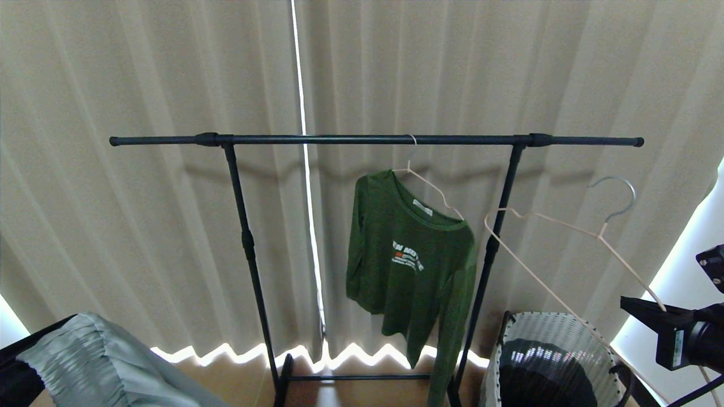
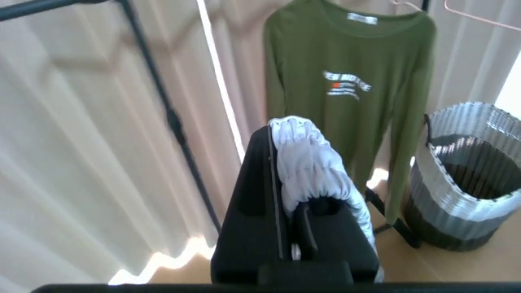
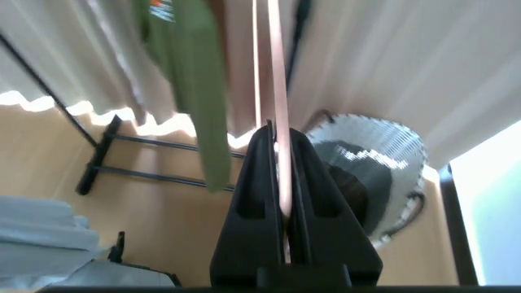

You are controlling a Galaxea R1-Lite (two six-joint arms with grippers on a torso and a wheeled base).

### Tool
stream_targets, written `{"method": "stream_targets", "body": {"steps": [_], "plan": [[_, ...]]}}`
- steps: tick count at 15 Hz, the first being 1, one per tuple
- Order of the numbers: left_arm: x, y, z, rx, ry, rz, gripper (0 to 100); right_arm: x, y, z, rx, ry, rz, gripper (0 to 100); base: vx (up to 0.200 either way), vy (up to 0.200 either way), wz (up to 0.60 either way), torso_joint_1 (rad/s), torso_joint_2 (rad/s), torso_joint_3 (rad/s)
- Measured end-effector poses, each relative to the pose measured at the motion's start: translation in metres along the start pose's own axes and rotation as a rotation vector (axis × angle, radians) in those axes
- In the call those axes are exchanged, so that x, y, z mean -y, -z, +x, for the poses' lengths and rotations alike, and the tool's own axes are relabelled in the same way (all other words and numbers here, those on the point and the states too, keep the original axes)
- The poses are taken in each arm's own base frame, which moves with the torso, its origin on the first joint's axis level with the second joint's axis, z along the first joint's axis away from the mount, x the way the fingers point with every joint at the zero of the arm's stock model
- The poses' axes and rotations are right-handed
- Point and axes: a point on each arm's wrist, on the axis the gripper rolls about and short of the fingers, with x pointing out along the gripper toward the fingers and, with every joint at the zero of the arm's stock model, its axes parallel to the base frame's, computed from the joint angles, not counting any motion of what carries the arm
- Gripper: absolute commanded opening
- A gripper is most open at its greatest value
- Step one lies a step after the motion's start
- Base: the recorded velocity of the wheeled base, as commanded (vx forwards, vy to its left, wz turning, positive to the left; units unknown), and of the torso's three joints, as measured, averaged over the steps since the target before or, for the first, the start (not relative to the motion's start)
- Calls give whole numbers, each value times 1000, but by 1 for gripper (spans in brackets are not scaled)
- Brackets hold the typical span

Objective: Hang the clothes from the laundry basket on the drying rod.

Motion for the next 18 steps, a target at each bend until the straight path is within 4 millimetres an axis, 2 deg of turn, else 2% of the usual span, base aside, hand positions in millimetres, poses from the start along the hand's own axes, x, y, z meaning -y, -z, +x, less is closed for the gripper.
{"method": "stream_targets", "body": {"steps": [6, 14, 18], "plan": [[1, 4, -2, -12, 3, 2, 0, -3, -1, 0, 9, -70, -4, 0, 0, 0, 0, 0, 0, 0], [-6, 0, 15, -80, -46, 11, 0, -16, -4, -7, 46, -146, -32, 0, 0, 0, 0, 0, 0, 0], [-7, 1, 30, -140, -30, -16, 0, -28, -2, -16, 63, -286, -19, 0, 0, 0, 0, 0, 0, 0]]}}
